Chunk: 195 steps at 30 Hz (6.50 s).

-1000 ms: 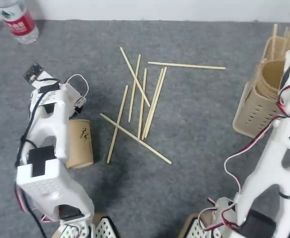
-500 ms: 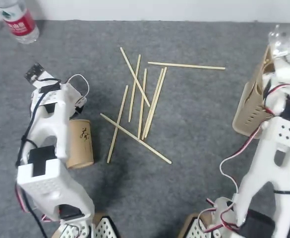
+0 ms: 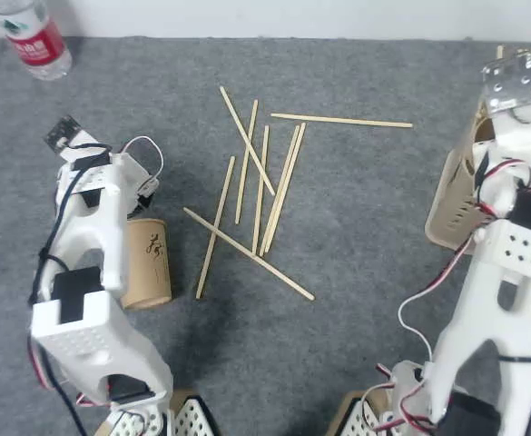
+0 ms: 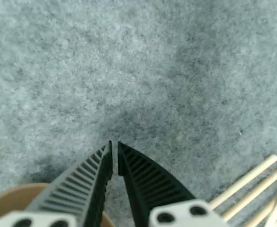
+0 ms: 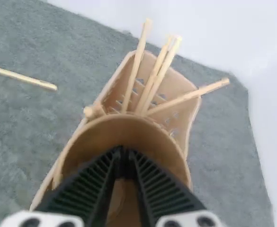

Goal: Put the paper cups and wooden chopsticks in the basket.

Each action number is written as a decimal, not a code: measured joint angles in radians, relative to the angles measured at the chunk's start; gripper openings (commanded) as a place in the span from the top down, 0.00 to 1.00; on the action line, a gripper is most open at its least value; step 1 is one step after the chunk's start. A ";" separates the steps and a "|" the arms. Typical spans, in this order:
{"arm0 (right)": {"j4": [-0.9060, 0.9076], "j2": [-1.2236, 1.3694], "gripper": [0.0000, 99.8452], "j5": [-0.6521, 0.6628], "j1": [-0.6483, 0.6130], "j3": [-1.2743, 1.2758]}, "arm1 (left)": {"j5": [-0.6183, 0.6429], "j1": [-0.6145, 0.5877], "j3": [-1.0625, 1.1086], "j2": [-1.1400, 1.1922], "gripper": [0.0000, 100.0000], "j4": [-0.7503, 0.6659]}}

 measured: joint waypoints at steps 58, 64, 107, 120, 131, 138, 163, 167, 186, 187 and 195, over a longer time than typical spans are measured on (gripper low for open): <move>-0.176 2.084 0.99 -0.031 -0.437 -1.863 | 0.002 -0.038 0.000 0.000 0.99 -0.003; -0.117 1.950 0.99 0.048 -0.439 -1.676 | 0.002 -0.038 0.000 0.000 0.99 -0.003; 0.951 1.573 0.84 -0.023 -0.829 -1.844 | 0.002 -0.038 0.000 0.000 0.99 -0.003; 0.859 1.784 0.83 -0.023 -0.888 -1.844 | 0.002 -0.038 0.000 0.000 0.99 -0.003; 0.809 1.798 0.90 -0.023 -0.881 -1.844 | 0.002 -0.038 0.000 0.000 0.99 -0.003; 0.793 1.798 0.99 -0.023 -0.881 -1.844 | 0.002 -0.038 0.000 0.000 0.99 -0.003; 0.953 1.355 0.99 0.048 -0.548 -1.241 | 0.002 -0.038 0.000 0.000 0.99 -0.003; 0.953 1.224 0.99 0.046 -0.511 -0.976 | 0.002 -0.038 0.000 0.000 0.99 -0.003; 0.790 1.112 0.75 0.129 -0.542 -0.847 | 0.002 -0.038 0.000 0.000 0.99 -0.003; 0.761 1.125 0.75 0.129 -0.549 -0.847 | 0.002 -0.038 0.000 0.000 0.99 -0.003; 0.595 1.267 0.76 0.133 -0.595 -0.848 | 0.002 -0.038 0.000 0.000 0.99 -0.003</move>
